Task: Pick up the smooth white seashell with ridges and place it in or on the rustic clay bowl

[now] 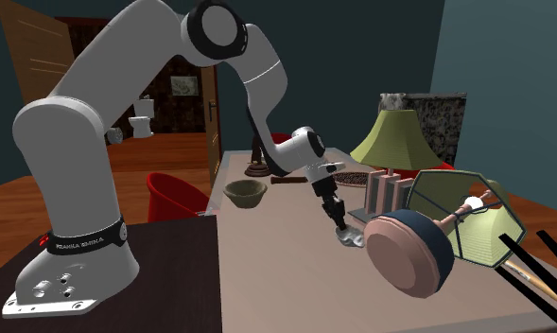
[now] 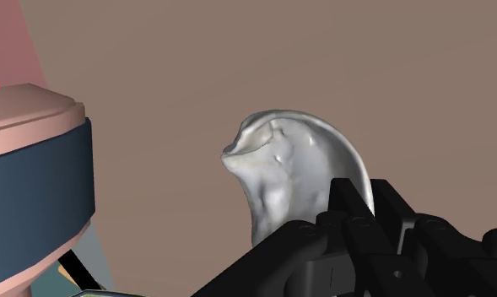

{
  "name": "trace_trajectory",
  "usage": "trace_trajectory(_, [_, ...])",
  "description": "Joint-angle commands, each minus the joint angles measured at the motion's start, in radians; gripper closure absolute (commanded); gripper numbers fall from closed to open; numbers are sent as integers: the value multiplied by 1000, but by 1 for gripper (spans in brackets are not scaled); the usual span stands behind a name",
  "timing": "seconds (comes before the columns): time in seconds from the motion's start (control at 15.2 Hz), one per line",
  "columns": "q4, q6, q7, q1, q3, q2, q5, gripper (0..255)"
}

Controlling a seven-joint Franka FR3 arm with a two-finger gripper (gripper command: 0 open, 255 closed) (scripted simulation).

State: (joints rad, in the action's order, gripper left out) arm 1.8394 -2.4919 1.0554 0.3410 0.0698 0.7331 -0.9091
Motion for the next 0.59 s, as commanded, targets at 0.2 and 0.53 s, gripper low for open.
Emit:
trace_trajectory(0.2, [21, 22, -27, -6, -10, -47, 16, 255])
trace_trajectory(0.53, [43, 51, -61, -13, -22, -104, 38, 255])
